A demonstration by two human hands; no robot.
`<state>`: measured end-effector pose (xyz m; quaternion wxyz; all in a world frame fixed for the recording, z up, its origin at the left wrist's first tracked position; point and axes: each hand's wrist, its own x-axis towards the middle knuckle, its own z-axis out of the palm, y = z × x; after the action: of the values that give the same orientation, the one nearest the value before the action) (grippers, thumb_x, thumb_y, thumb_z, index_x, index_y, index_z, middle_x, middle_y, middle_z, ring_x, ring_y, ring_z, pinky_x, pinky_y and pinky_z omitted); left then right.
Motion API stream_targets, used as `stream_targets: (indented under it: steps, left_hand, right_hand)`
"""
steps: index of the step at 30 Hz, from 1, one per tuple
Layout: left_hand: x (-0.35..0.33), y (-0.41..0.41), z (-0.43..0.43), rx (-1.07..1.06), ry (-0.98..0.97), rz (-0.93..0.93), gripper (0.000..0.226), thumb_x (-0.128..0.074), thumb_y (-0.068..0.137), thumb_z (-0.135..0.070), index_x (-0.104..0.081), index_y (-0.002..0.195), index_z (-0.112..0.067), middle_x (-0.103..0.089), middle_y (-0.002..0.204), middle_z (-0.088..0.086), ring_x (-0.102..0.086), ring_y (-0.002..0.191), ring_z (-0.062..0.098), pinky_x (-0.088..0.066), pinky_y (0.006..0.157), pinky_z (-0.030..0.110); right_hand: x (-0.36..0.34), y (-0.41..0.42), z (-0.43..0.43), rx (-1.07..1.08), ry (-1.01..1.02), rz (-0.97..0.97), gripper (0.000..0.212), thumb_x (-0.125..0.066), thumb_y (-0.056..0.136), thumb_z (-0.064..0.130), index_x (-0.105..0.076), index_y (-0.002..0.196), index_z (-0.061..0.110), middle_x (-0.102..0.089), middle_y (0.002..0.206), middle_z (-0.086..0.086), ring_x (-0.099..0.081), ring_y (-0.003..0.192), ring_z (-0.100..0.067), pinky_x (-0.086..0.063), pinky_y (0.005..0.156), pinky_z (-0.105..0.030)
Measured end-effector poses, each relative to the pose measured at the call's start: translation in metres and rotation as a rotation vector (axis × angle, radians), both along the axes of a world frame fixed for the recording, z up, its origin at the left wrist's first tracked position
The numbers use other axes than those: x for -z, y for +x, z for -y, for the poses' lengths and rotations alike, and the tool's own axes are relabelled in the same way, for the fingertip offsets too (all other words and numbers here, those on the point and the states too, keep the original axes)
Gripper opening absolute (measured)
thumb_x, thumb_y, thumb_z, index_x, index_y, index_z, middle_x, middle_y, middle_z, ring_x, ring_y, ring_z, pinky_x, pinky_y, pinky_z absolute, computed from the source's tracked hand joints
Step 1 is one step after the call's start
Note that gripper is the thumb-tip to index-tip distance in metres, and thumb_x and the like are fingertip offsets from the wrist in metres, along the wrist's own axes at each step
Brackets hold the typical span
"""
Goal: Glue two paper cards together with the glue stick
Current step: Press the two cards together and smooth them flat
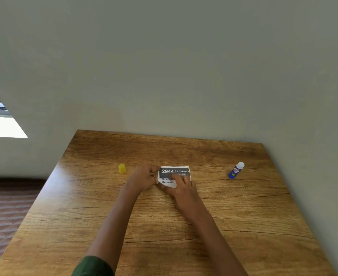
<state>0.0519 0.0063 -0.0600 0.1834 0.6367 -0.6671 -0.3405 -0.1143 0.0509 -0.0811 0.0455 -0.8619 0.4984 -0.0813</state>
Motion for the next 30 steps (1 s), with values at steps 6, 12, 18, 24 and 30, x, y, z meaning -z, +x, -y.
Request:
stream_targets:
  steps: [6,12,18,24,30]
  left_hand:
    - [0.004,0.002,-0.002,0.029,-0.031,0.044,0.044,-0.069,0.073,-0.009,-0.065,0.116,-0.011,-0.067,0.118,0.006,-0.062,0.107,0.021,-0.050,0.090,0.032]
    - [0.002,0.001,-0.003,0.035,-0.021,0.081,0.057,-0.076,0.069,-0.018,-0.059,0.123,-0.013,-0.061,0.127,0.002,-0.056,0.117,0.018,-0.042,0.093,0.020]
    - [0.001,-0.004,-0.004,0.032,-0.008,0.124,0.066,-0.075,0.072,-0.020,-0.050,0.132,-0.015,-0.061,0.126,0.007,-0.057,0.112,0.022,-0.039,0.084,0.020]
    - [-0.002,-0.005,-0.005,0.033,0.008,0.120,0.065,-0.074,0.072,-0.019,-0.049,0.133,-0.016,-0.067,0.115,0.007,-0.060,0.095,0.019,-0.040,0.076,0.019]
    - [-0.002,-0.005,-0.005,0.044,-0.010,0.118,0.066,-0.074,0.069,-0.020,-0.051,0.131,-0.016,-0.064,0.121,0.005,-0.061,0.103,0.021,-0.047,0.085,0.025]
  right_hand:
    - [0.004,-0.007,-0.006,-0.002,0.014,0.026,0.081,-0.051,0.076,-0.005,-0.035,0.133,0.049,-0.050,0.131,-0.009,-0.049,0.111,-0.029,-0.042,0.089,-0.043]
    - [0.008,-0.013,-0.012,0.105,0.054,0.033,0.073,-0.053,0.082,0.004,-0.030,0.140,0.043,-0.040,0.141,-0.007,-0.040,0.121,-0.029,-0.032,0.095,-0.040]
    - [0.009,-0.044,-0.016,0.272,0.067,0.042,0.070,-0.050,0.089,0.010,-0.021,0.142,0.046,-0.027,0.147,0.002,-0.027,0.124,-0.017,-0.017,0.090,-0.026]
    - [0.003,-0.067,-0.011,0.380,0.075,0.035,0.068,-0.044,0.089,0.001,-0.032,0.140,0.043,-0.030,0.147,0.000,-0.029,0.123,-0.020,-0.017,0.089,-0.027]
    - [-0.007,-0.032,0.001,0.336,0.021,0.066,0.060,-0.048,0.089,0.011,-0.031,0.144,0.028,-0.032,0.147,-0.008,-0.033,0.125,-0.026,-0.029,0.098,-0.037]
